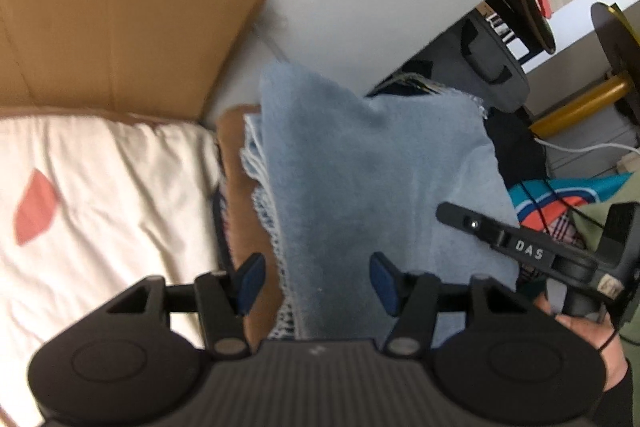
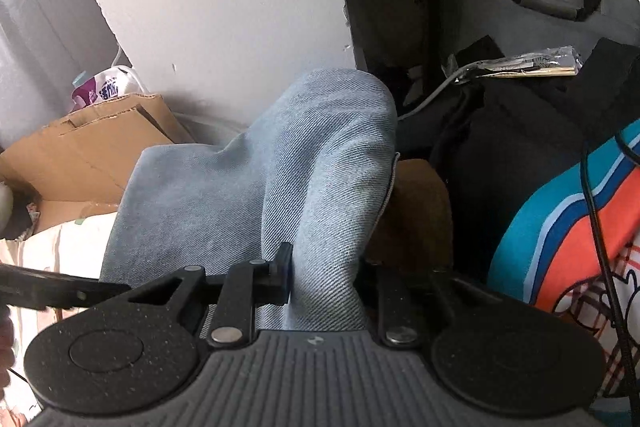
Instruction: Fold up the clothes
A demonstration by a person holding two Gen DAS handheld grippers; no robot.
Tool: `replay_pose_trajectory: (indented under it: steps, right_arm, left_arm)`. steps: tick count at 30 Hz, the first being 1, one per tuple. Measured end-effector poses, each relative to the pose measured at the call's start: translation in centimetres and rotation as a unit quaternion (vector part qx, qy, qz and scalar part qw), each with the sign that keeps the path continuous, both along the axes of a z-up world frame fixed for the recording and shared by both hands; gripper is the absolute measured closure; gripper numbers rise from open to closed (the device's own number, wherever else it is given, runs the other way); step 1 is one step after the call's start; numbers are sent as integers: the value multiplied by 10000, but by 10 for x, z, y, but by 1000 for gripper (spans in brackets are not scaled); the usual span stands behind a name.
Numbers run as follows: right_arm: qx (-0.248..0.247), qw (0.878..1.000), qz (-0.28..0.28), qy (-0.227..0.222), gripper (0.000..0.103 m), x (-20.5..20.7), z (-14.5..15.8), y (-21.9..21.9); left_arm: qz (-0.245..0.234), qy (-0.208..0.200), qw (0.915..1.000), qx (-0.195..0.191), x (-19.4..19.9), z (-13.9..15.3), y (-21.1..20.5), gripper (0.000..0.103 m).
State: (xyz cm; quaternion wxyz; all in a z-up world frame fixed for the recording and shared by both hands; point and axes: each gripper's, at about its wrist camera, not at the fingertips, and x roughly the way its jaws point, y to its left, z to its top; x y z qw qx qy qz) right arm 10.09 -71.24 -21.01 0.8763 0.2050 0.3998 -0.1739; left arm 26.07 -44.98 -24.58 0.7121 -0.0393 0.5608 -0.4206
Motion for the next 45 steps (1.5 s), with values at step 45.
replay_pose_trajectory:
  steps: [45]
  right_arm:
    - [-646, 9969, -454, -18, 57, -4, 6, -3]
  left_arm:
    - [-1804, -1996, 9498, 1599, -32, -9, -81, 67]
